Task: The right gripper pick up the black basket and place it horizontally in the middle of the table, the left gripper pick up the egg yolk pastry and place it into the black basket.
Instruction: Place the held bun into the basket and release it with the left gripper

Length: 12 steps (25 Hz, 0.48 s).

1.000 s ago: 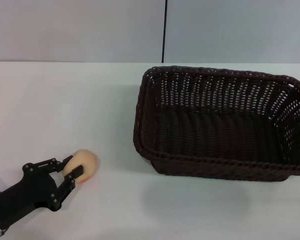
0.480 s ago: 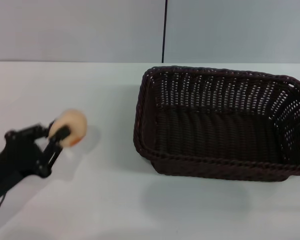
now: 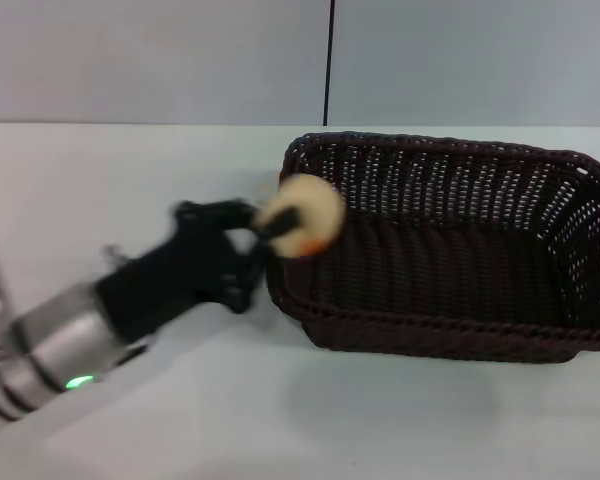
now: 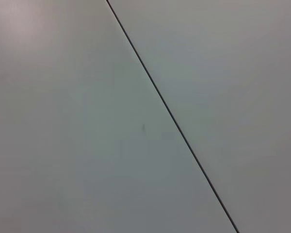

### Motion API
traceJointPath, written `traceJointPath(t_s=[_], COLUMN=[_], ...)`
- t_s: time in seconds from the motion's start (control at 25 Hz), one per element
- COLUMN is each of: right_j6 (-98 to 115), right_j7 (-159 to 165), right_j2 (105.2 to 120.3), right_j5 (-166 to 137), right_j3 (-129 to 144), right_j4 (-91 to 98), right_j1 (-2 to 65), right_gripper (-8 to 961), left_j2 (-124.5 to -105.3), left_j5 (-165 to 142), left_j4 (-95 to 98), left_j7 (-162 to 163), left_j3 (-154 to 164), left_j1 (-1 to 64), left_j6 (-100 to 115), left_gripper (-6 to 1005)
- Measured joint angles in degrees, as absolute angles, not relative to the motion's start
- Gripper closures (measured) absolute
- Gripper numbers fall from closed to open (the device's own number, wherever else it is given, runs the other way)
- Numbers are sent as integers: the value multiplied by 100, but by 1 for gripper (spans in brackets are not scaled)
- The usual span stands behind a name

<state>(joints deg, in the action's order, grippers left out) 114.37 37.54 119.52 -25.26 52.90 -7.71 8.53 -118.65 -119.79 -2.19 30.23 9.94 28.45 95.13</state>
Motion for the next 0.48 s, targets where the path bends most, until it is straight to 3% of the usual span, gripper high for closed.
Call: traceJointPath(t_s=[0.12,0.28,0.48], right_j6=[11432,11397,11384], right_j7=[3753,3752,3712], right_j2=[11956,11954,11945], right_j5=[-2554,-2587,-2592], right_j3=[5296,5299,5300], right_j4=[-773,-774,-774], right_j1=[878,889,921], right_gripper=[232,232,231], left_j2=[-11877,-11882,-11869], left_j5=[-11969,-11972,-11953], left_j4=[-723,-916,-927], left_j7=[2921,2884,2877], left_j3=[971,770,687], left_j1=[3116,3167,3137], left_j6=[8870,8636,8602], left_gripper=[910,823,612])
